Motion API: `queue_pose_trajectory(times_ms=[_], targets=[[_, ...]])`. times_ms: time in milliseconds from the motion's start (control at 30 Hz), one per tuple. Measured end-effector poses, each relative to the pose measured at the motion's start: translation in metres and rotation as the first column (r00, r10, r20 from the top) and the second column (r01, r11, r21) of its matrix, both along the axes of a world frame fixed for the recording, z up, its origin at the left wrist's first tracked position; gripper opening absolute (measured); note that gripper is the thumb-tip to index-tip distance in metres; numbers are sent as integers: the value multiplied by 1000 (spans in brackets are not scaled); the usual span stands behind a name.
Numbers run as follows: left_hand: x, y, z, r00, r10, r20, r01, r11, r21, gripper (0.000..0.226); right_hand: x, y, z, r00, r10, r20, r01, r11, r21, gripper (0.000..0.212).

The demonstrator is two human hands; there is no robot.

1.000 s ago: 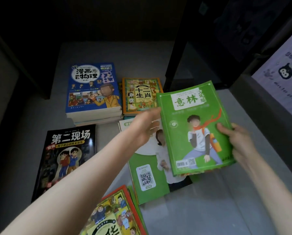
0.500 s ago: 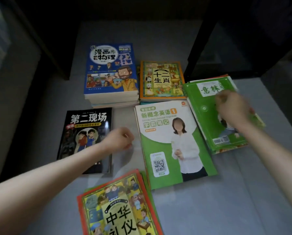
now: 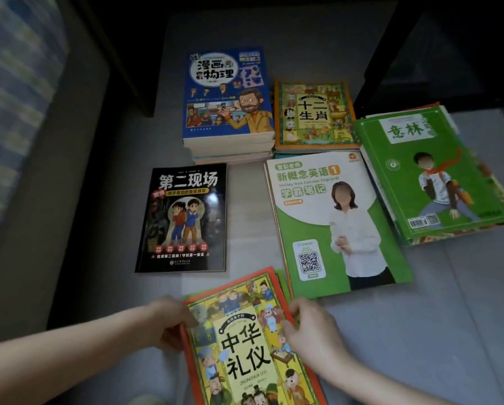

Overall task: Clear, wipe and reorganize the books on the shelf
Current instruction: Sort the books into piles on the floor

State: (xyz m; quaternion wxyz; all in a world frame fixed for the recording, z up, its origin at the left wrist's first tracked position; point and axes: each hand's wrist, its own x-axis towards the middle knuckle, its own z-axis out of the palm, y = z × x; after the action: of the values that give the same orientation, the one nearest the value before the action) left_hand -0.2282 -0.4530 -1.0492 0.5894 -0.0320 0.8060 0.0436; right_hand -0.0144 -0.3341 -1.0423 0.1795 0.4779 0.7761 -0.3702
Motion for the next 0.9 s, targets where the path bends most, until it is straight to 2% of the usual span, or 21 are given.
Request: queue_pose_trajectory(times_ms=[67,167,267,367,467,533,567,633,700,767,833,867,900], targets=[[6,-3,-1,980,196,28,-197,979,54,15,5,-3,-2,988,-156,-11,156,987,-38,29],[16,-1,8,955,282,95,-289,954,80,13,9,-2,-8,900,-436,17,430,879,-207,41],[18,2,21,960,240,140,-259,957,133,15,7,3,-15,787,-611,89,583,687,-434,38],[6,7,37,965,127,231,-185,949,254,23,5,3,-14,774,-626,94,564,613,-553,25],[-13,16,56,964,17,265,-140,881,452,40,0,1,3,761,-647,-51,488,622,-613,11],[-25,28,70,974,52,219,-175,784,595,55,-8,8,23,723,-654,-224,426,677,-601,6],[-30,37,77,975,88,203,-201,733,649,55,-12,15,34,698,-641,-319,390,715,-580,8],[-39,62,92,955,207,212,-296,628,720,35,-19,38,51,654,-594,-469,320,779,-540,15],[-45,90,104,898,349,267,-423,526,738,24,-19,60,65,633,-565,-529,266,801,-537,25],[-48,118,116,841,435,322,-510,441,738,21,-16,79,78,614,-536,-579,256,829,-497,52],[-46,142,128,821,434,371,-545,405,734,22,-8,96,86,502,-553,-665,329,833,-444,82],[-43,153,134,829,391,400,-544,399,738,24,-4,105,89,422,-565,-709,376,820,-431,85],[-40,163,139,845,330,420,-527,394,752,24,0,113,93,357,-565,-744,420,809,-412,78]])
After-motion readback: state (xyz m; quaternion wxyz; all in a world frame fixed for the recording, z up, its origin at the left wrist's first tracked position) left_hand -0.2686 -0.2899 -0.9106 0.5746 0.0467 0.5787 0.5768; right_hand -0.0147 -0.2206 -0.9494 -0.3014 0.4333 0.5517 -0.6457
